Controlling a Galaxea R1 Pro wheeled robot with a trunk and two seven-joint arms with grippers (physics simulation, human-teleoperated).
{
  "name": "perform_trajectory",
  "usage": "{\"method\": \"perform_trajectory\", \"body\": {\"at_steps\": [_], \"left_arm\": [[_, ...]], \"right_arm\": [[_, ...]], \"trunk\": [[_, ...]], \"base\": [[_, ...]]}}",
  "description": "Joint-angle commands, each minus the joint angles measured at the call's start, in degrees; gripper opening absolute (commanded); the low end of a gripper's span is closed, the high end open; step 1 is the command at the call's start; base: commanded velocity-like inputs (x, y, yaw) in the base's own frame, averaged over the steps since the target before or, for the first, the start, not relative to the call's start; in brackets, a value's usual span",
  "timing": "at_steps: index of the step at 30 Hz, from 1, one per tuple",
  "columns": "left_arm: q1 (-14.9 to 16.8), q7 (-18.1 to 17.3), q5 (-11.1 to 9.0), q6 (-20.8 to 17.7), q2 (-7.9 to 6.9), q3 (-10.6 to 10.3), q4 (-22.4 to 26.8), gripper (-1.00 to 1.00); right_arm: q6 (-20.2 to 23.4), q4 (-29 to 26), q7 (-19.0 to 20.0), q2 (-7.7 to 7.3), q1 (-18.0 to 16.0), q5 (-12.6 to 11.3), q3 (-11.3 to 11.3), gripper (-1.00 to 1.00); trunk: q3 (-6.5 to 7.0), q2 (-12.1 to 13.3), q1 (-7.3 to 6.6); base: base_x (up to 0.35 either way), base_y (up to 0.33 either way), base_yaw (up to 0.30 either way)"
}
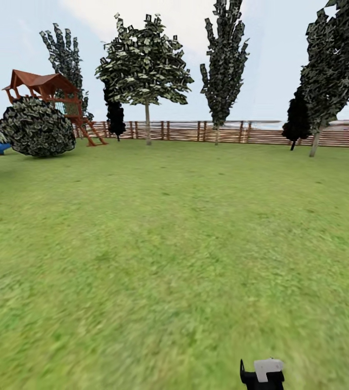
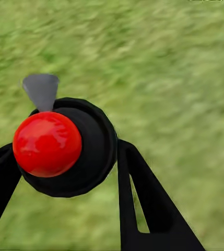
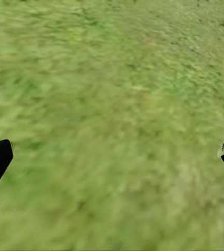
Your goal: In the garden, pick up the pesticide atomizer on the floor and spray pesticide onto both trees until each tree trunk is fully covered.
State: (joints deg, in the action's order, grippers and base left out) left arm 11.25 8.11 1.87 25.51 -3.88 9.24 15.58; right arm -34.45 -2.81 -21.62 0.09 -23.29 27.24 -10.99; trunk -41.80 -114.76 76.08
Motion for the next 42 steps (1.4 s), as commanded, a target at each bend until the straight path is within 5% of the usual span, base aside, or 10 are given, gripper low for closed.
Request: {"method": "perform_trajectory", "body": {"at_steps": [1, 18, 42], "left_arm": [[0.00, 0.08, -0.03, -0.01, -0.04, -0.09, 0.01, -1.00], [0.00, 0.15, -0.59, 0.07, -0.09, 0.00, -0.01, -1.00], [0.00, 0.59, -0.59, 0.15, -0.13, 0.12, -0.02, -1.00]], "right_arm": [[0.00, 0.00, 0.00, 0.00, 0.00, 0.00, 0.00, 1.00], [0.00, 0.00, 0.03, 0.01, 0.00, 0.09, 0.09, 1.00], [0.00, 0.00, 0.18, 0.09, 0.00, -0.20, 0.09, 1.00]], "trunk": [[0.06, 0.00, 0.00], [1.04, 0.00, 0.00], [0.58, 0.00, 0.00]], "base": [[0.179, 0.000, 0.226], [0.328, 0.087, 0.220], [0.337, 0.053, 0.005]]}}
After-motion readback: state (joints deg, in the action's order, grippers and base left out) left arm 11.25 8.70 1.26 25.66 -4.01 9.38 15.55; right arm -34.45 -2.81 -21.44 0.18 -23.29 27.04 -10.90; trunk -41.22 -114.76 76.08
